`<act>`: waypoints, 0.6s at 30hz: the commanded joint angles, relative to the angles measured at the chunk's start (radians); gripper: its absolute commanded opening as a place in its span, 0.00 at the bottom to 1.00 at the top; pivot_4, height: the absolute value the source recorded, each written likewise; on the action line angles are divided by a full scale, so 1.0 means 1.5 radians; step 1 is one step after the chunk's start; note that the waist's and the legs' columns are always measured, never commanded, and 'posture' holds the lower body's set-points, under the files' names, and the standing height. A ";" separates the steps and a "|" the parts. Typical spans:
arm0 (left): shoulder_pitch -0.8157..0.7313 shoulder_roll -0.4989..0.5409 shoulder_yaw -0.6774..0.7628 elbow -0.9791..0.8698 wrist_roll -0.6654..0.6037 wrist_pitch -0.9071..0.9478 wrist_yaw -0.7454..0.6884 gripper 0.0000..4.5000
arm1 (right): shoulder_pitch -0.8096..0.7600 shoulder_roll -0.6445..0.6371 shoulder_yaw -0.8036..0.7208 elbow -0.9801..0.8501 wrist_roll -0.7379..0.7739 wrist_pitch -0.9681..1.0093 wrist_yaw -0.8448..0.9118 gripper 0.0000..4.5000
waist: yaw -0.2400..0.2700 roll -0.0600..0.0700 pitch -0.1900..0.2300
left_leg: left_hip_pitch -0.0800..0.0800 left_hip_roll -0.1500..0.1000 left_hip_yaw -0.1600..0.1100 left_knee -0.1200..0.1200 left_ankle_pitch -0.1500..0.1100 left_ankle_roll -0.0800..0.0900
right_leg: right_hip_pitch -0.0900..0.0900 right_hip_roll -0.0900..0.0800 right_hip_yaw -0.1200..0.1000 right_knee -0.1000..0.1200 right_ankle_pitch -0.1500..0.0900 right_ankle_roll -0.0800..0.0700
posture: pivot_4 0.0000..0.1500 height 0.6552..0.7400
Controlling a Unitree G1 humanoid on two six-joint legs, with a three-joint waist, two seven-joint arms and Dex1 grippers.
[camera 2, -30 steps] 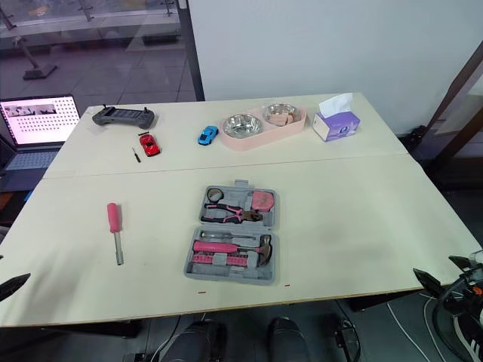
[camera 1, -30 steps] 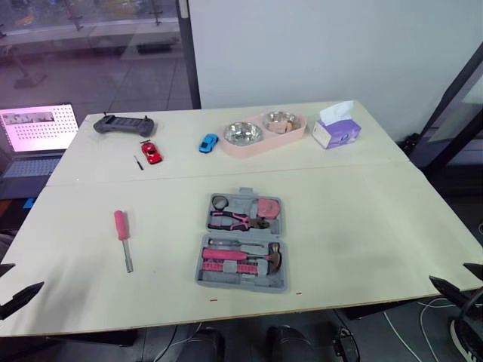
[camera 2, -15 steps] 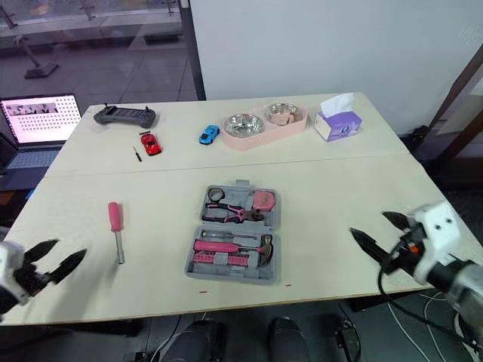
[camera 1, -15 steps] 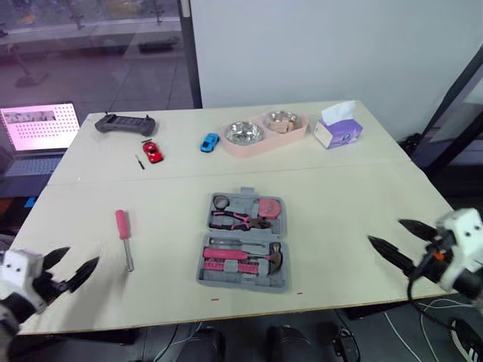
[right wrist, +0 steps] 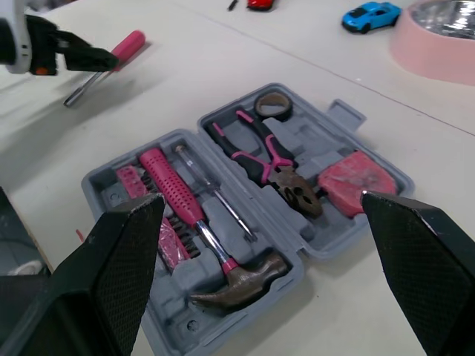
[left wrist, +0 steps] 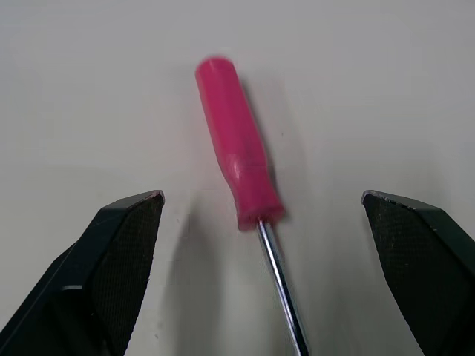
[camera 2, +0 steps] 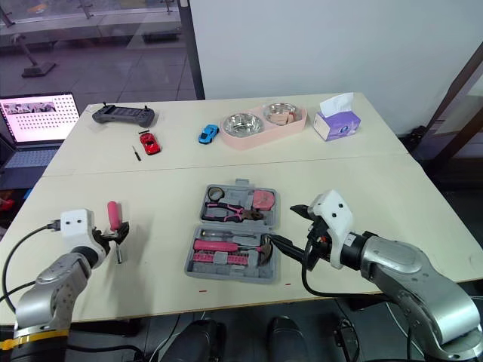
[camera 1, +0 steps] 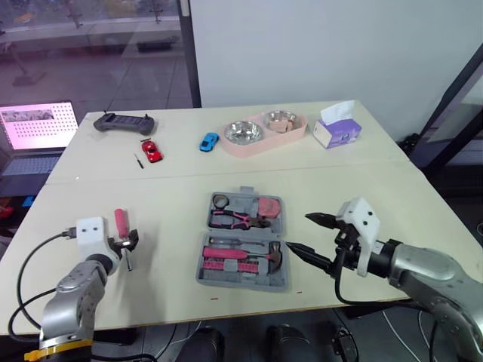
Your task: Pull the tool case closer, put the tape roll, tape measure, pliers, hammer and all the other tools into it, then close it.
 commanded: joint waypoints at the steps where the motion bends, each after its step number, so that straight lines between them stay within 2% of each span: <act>1: -0.040 0.000 -0.011 0.050 0.020 -0.025 0.004 1.00 | -0.020 -0.009 0.000 0.010 -0.009 -0.023 0.011 0.99 | 0.001 0.000 0.000 | 0.000 0.000 0.000 0.000 0.000 0.000 | 0.000 0.000 0.000 0.000 0.000 0.000 | 1.00 1.00; 5: -0.068 -0.007 -0.011 0.107 0.022 -0.030 -0.001 1.00 | -0.023 -0.013 0.000 0.019 -0.019 -0.029 0.015 0.99 | 0.012 0.000 0.000 | 0.000 0.000 0.000 0.000 0.000 0.000 | 0.000 0.000 0.000 0.000 0.000 0.000 | 1.00 1.00; 8: -0.070 -0.011 -0.019 0.127 0.026 -0.048 -0.015 0.70 | -0.027 -0.012 0.001 0.018 -0.022 -0.029 0.011 1.00 | 0.016 0.001 0.000 | 0.000 0.000 0.000 0.000 0.000 0.000 | 0.000 0.000 0.000 0.000 0.000 0.000 | 1.00 1.00; 13: -0.073 -0.010 -0.021 0.150 0.026 -0.072 -0.035 0.11 | -0.019 -0.003 0.006 0.010 -0.022 -0.024 -0.002 1.00 | 0.019 0.001 -0.001 | 0.000 -0.001 0.000 0.001 0.000 -0.001 | 0.000 -0.001 0.000 0.001 0.000 0.000 | 1.00 1.00; 18: -0.089 -0.005 -0.019 0.174 0.024 -0.097 -0.054 0.09 | 0.006 -0.014 -0.001 0.013 -0.029 -0.042 0.013 1.00 | 0.020 0.002 -0.001 | 0.000 -0.001 0.000 0.001 0.001 -0.001 | 0.001 -0.001 0.000 0.001 0.000 0.000 | 1.00 1.00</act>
